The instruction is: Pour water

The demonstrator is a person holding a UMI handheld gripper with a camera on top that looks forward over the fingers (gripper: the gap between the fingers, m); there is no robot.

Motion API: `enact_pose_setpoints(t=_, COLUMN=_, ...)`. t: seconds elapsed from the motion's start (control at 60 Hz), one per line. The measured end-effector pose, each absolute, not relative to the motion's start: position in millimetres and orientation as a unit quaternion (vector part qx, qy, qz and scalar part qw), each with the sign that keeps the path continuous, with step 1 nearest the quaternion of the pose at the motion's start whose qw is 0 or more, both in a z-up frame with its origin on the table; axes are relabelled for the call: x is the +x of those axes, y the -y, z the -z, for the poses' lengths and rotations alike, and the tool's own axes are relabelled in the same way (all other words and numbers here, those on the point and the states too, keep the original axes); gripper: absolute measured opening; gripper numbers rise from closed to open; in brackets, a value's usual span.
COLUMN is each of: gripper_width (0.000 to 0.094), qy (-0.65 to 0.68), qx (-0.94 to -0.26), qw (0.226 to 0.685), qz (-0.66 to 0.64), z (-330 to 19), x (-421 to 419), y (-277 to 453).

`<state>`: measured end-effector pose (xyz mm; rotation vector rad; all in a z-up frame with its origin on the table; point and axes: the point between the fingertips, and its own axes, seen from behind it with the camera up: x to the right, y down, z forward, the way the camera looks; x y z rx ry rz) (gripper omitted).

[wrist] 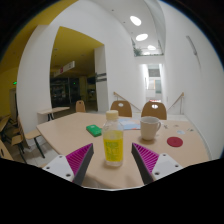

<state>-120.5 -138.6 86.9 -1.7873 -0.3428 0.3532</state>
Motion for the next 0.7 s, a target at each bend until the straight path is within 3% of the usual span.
enact_pose_setpoints(t=0.3, gripper_width=0.0819, qy=0.111, qx=-0.771, qw=0.617, qz=-0.111, z=-67, x=-149, y=51)
enact_pose_setpoints(t=0.367, gripper_width=0.0690, qy=0.119, qx=-0.770, qw=0.617, qz=-0.111, z=-64, x=-154, y=48)
enact_pose_setpoints(t=0.417, gripper_width=0.0495, qy=0.117, qx=-0.772, qw=0.615, qz=-0.109, z=-60, x=-153, y=47)
enact_pose_setpoints(t=0.6, gripper_width=0.0329, qy=0.085, qx=-0.772, qw=0.621, qz=-0.103, z=-62, x=-142, y=44)
enact_pose_setpoints(t=0.7, gripper_width=0.0320, qy=0.079, qx=-0.773, qw=0.611, qz=-0.151, z=-63, x=-158, y=38)
